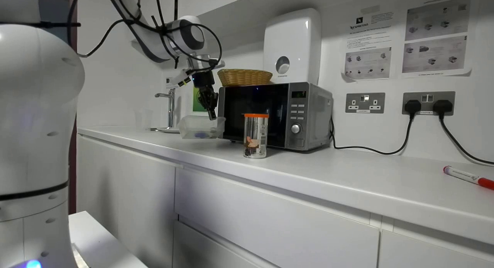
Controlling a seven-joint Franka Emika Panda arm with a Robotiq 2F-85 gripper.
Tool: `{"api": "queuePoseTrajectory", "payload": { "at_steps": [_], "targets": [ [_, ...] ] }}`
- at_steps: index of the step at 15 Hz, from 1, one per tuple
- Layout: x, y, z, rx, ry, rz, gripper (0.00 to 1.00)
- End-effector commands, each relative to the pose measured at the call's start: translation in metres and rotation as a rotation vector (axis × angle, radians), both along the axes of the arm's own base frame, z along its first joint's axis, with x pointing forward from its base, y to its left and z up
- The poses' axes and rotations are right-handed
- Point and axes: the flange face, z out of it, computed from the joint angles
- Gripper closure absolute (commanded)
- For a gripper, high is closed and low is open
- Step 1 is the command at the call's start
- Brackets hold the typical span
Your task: Put the things on top of the microwave onto the counter in front of the microwave
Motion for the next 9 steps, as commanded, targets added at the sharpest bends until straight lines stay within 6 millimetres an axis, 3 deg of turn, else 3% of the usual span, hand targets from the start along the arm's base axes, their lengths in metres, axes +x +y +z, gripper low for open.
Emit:
{"api": "queuePoseTrajectory", "payload": {
  "at_steps": [1, 9],
  "targets": [
    [0.006, 0.007, -0.012, 0.012, 0.02, 0.049, 0.99],
    [0.002, 0.04, -0.026, -0.016, 0.065, 0.176, 0.99]
  ]
}}
